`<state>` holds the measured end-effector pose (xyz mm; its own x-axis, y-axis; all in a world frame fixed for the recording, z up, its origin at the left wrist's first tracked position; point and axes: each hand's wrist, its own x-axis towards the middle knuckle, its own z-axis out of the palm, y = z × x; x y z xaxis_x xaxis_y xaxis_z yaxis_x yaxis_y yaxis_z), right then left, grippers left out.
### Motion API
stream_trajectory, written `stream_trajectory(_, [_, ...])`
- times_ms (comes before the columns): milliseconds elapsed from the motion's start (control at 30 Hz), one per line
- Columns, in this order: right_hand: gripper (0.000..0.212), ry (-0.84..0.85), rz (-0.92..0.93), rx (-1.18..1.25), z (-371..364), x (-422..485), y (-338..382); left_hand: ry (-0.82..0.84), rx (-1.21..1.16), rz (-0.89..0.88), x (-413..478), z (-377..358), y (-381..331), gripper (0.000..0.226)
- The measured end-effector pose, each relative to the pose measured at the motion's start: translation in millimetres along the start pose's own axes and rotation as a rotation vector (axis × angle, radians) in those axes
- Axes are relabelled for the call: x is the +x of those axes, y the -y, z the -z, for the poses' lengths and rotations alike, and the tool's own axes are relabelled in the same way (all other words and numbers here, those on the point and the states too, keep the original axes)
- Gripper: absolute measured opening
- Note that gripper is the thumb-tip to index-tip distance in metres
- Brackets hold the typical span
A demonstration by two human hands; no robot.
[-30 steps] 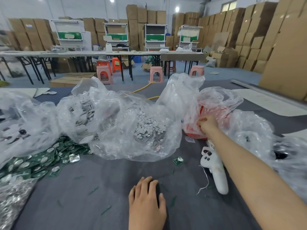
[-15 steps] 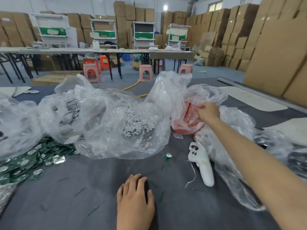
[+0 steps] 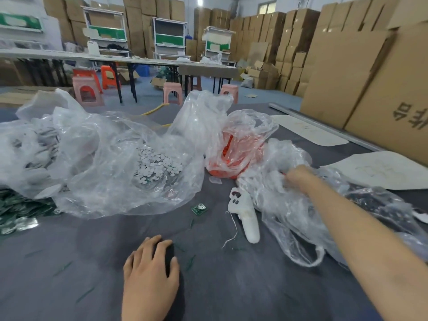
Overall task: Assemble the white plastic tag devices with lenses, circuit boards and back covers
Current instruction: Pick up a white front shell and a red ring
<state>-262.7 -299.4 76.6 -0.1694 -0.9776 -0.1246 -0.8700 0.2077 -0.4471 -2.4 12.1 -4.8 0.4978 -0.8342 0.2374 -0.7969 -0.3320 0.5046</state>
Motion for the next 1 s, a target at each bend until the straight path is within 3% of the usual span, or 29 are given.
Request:
stream_trajectory(133, [0.040, 0.091, 0.123, -0.066, -17, 3, 14, 0.002, 0.019, -0.007, 1, -2, 2, 0.036])
stream_trajectory(300, [0.026, -0.319, 0.129, 0.041, -30, 11, 15, 0.003, 0.029, 0.003, 2, -4, 2, 0.030])
stream_trajectory(367, [0.028, -0.369, 0.208, 0.015, -30, 14, 15, 0.008, 0.025, -0.011, 2, -4, 2, 0.034])
stream_trajectory(467, [0.026, -0.259, 0.302, -0.053, -31, 17, 15, 0.007, 0.007, 0.000, 3, -5, 2, 0.026])
stream_trajectory(533, [0.023, -0.190, 0.271, -0.107, -33, 18, 15, 0.044, 0.003, 0.027, 3, -4, 1, 0.033])
stream_trajectory(633, [0.020, -0.092, 0.276, -0.218, -33, 17, 18, 0.001, 0.040, -0.015, 3, -1, -1, 0.026])
stream_trajectory(800, [0.031, 0.056, 0.301, -0.506, -19, 13, 35, -0.052, 0.067, -0.039, 3, -2, -1, 0.034])
stream_trajectory(1000, [0.037, 0.170, 0.277, -0.639, -7, 5, 43, -0.055, 0.032, -0.013, 1, -1, -3, 0.033])
